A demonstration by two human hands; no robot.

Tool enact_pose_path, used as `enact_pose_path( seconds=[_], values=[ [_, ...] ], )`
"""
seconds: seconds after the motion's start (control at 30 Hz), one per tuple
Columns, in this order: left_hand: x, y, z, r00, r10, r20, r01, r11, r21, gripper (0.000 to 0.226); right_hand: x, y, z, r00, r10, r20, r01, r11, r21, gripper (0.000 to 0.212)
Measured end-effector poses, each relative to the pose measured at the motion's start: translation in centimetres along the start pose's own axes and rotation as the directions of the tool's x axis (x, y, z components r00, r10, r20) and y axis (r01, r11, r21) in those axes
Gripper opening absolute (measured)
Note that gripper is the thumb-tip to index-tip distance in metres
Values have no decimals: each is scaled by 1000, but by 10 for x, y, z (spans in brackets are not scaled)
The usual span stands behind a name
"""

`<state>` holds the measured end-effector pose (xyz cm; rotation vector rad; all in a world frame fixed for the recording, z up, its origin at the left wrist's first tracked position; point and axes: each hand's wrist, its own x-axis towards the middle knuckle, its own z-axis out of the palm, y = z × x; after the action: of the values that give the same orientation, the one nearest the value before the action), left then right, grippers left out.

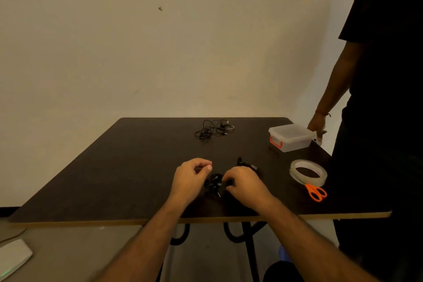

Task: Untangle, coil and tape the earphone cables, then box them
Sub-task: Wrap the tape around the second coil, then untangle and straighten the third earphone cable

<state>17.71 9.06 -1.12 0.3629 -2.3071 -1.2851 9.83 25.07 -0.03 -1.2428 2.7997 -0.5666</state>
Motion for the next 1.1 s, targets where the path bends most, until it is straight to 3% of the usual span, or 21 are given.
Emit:
enact_pose_path(
  seconds=[0.13, 0.3, 0.47, 0.8, 1.1],
  values=[
    [11, 4, 3, 998, 46, 32, -47, 998, 38, 20, 9, 0, -12, 999, -15, 41, 16, 1000, -12, 36],
    [34, 12, 2, 996, 89, 27, -91, 989, 114, 22, 35, 0, -28, 996, 9, -88, -8, 1000, 2, 32],
    [75, 9, 2, 998, 55, 5, -55, 981, 184, 28, 79, 3, -40, 991, 63, -119, -63, 998, -4, 33],
    [179, -37, 17, 996, -86, -1, 82, 950, 303, 45, 179, 39, -34, 983, 180, -28, -180, 984, 1, 42],
    [256, -72, 42, 995, -91, 52, 53, 867, 496, 66, 263, 97, -26, 952, 305, 5, -304, 951, -51, 47]
  ],
)
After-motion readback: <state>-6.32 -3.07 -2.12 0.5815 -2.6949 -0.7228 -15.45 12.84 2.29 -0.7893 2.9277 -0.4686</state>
